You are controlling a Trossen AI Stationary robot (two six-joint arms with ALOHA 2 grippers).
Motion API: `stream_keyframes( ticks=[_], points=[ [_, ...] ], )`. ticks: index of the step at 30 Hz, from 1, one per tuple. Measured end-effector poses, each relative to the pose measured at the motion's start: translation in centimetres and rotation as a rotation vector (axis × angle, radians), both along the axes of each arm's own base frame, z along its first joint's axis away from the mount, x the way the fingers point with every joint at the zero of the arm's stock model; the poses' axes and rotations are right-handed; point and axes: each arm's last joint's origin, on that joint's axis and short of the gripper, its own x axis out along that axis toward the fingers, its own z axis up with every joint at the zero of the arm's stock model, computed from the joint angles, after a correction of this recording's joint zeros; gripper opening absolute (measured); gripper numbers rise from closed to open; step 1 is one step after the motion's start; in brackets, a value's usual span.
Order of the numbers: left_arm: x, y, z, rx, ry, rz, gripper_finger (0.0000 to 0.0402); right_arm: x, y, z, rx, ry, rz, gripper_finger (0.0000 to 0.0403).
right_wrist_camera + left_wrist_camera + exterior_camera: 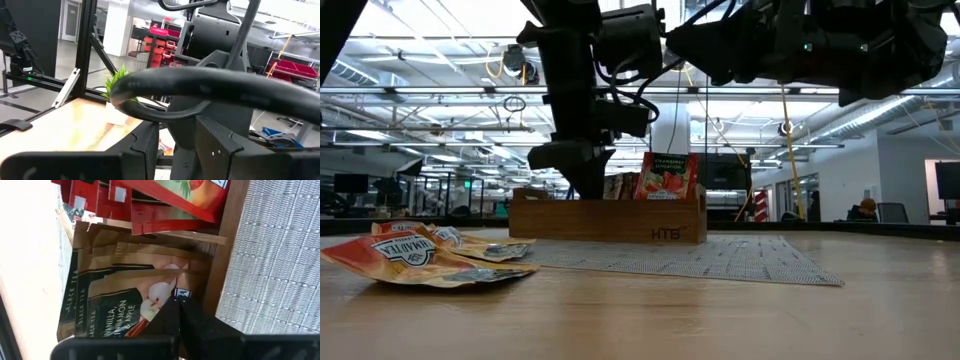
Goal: Pick & Place Tea
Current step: Put the brown tea bag into the wooden organizer
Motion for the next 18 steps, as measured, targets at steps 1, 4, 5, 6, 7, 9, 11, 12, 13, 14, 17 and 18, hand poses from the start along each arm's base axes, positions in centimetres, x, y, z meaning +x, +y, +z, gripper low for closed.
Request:
stream_keyframes(
  ticks=[1, 4, 5, 6, 7, 9, 11, 12, 13, 14, 17, 18],
  points=[
    [0.0, 0.0, 0.0, 0.000, -0.003, -0.001, 0.0009, 0.0, 0.0, 0.0, 0.000, 0.000, 0.000, 0.0109],
    [0.0, -0.2, 0.0, -0.001, -0.005, 0.001, 0.0016, 0.0, 0.0, 0.0, 0.000, 0.002, -0.001, 0.0109],
    [0.0, -0.3, 0.0, -0.001, -0.005, -0.001, 0.0017, 0.0, 0.0, 0.0, 0.000, 0.002, -0.001, 0.0109],
    [0.0, -0.4, 0.0, 0.000, -0.003, -0.003, 0.0017, 0.0, 0.0, 0.0, -0.001, 0.002, 0.000, 0.0109],
    [0.0, -0.5, 0.0, 0.001, -0.003, -0.003, 0.0017, 0.0, 0.0, 0.0, -0.001, 0.003, 0.000, 0.0109],
    [-0.1, -0.9, 0.3, -0.003, 0.006, -0.004, 0.0018, 0.0, 0.0, -0.1, -0.002, 0.006, 0.001, 0.0109],
    [0.0, -1.3, 0.9, -0.006, 0.008, -0.002, 0.0018, 0.0, 0.0, 0.0, -0.001, 0.005, 0.000, 0.0109],
    [0.0, -1.5, 1.2, -0.008, 0.003, -0.002, 0.0018, 0.0, 0.0, 0.0, -0.001, 0.003, -0.001, 0.0109],
    [0.2, -1.7, 1.6, -0.010, 0.002, -0.004, 0.0018, 0.0, 0.0, 0.0, 0.000, 0.001, -0.004, 0.0109],
    [0.3, -1.9, 2.0, -0.012, 0.001, -0.003, 0.0018, 0.0, 0.0, 0.0, 0.000, 0.001, -0.004, 0.0109],
    [0.7, -2.6, 3.4, -0.017, -0.017, -0.009, 0.0019, 0.0, 0.0, 0.2, 0.002, -0.012, -0.002, 0.0109],
    [0.9, -2.9, 3.9, -0.018, -0.035, -0.015, 0.0019, 0.0, 0.0, 0.1, 0.005, -0.006, 0.000, 0.0109]
  ],
)
